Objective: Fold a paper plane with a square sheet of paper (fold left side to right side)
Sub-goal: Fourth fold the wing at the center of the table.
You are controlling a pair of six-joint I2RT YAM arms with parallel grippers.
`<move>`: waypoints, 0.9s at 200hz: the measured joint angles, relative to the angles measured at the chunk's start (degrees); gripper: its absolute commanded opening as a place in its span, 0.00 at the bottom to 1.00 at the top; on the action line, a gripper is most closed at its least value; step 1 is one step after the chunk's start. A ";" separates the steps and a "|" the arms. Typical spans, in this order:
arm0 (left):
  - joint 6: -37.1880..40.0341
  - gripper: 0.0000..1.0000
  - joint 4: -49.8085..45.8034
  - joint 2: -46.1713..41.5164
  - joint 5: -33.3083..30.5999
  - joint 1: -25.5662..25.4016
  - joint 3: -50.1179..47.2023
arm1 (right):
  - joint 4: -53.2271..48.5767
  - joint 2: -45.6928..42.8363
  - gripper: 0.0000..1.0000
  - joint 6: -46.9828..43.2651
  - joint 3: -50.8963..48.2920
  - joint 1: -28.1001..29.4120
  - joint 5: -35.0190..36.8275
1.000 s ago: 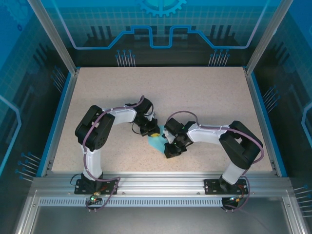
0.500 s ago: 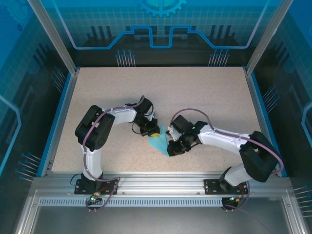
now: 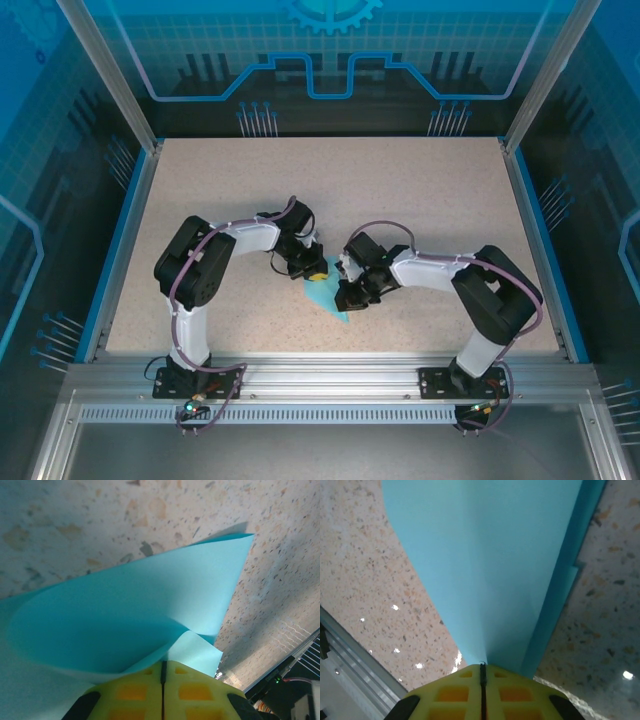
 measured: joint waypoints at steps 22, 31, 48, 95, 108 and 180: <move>0.00 0.08 0.00 -0.02 0.00 0.00 0.00 | -0.09 1.07 0.07 0.42 0.20 0.00 0.83; 0.00 0.09 0.00 -0.11 -0.02 0.00 0.00 | -0.39 1.11 0.05 0.50 0.33 0.00 1.03; 0.15 0.14 0.02 -0.26 -0.20 -0.04 0.00 | -0.59 1.11 0.03 0.68 0.35 -0.02 1.29; 1.77 0.18 0.48 -4.61 -2.19 0.02 -0.76 | -0.24 1.11 0.00 1.60 -0.22 -0.39 1.18; 2.54 0.17 1.46 -6.95 -2.08 0.00 -1.55 | 0.83 0.98 0.00 1.97 -0.98 -0.92 0.31; 5.25 0.10 6.54 -10.47 5.20 -1.33 -7.15 | 4.92 0.85 0.00 2.32 -3.52 -2.99 -4.09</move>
